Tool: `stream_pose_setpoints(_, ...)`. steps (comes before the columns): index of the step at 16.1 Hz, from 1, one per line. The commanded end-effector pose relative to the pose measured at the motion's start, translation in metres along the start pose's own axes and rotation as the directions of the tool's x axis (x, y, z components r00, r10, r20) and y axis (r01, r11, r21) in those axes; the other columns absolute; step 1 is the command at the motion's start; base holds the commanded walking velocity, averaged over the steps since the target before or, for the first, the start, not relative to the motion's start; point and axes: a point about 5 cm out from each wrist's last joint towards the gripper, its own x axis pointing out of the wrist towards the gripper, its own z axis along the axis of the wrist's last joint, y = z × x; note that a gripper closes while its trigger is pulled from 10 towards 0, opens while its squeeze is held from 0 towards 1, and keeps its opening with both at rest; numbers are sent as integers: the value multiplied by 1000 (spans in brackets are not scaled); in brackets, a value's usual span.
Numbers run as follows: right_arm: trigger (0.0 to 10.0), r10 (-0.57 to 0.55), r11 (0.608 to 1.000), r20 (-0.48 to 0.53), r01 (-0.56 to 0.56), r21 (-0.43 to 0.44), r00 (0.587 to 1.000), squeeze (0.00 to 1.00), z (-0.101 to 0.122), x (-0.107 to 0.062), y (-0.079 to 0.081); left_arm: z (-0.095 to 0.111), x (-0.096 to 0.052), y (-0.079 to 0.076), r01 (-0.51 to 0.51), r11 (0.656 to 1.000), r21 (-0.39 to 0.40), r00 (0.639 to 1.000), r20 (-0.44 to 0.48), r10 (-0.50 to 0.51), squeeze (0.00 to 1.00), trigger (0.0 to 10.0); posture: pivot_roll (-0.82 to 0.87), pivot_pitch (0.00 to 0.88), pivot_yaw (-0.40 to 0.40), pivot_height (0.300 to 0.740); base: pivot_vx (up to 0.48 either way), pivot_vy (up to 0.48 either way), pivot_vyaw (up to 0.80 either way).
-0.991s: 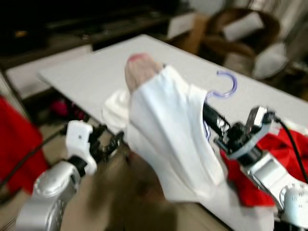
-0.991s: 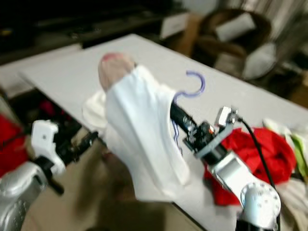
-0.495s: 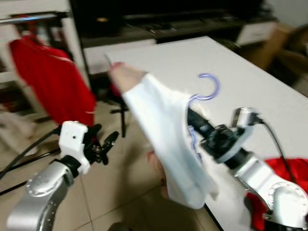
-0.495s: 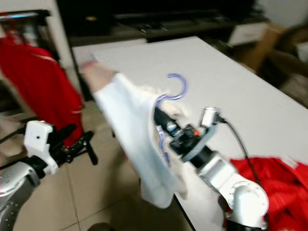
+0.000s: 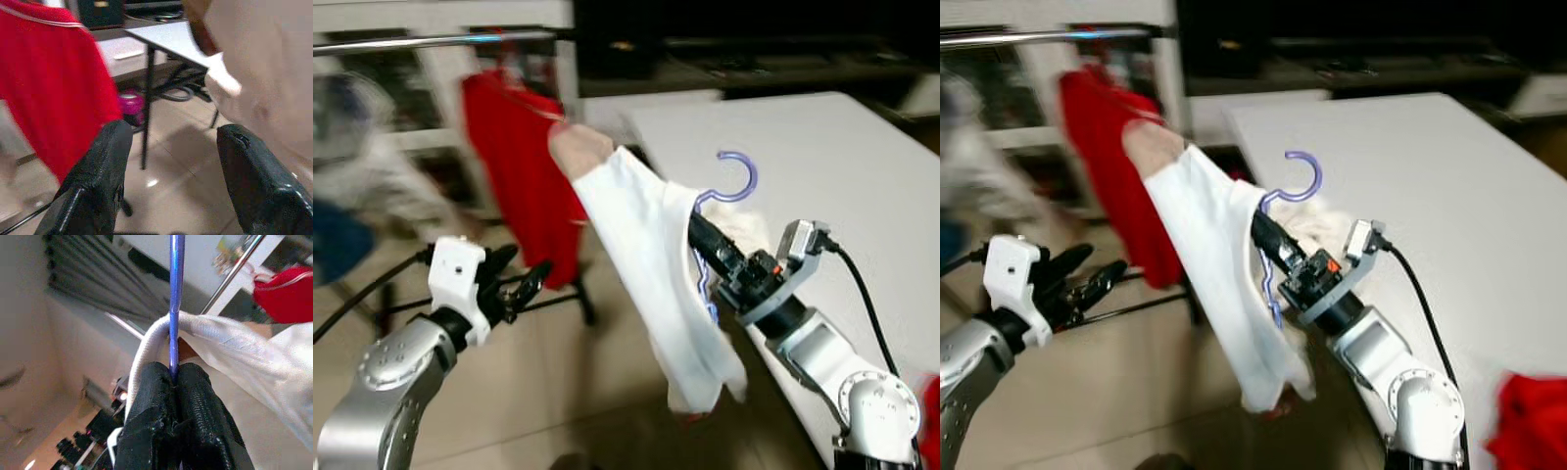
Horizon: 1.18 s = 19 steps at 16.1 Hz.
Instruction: Hang hanger
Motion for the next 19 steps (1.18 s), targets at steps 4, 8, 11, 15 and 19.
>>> stream_pose_setpoints(4,10000,-56,997,36,57,-51,998,0,8,2,-3,-2,3,-7,29,999,-13,999,-14,-30,0,10000,21,0,-25,740,0,81,794)
stream_pose_setpoints(8,10000,-178,963,35,181,-200,983,0,8,11,-13,0,8,-2,-22,1000,20,1000,-12,22,0,10000,17,0,-31,740,0,-120,595)
stream_pose_setpoints(11,10000,-230,916,46,233,-325,972,0,12,19,-16,-1,14,-3,-29,999,23,999,-20,29,0,10000,9,0,-35,740,0,-320,0)
stream_pose_setpoints(15,10000,-247,803,-52,174,-570,968,0,14,34,-15,-9,25,8,-103,991,91,990,-83,110,0,10000,-16,0,-31,740,0,0,0)
stream_pose_setpoints(19,10000,-209,794,-203,45,-607,957,0,14,35,-16,4,23,31,-156,984,91,987,-13,157,1000,10000,-22,0,-39,740,0,0,0)
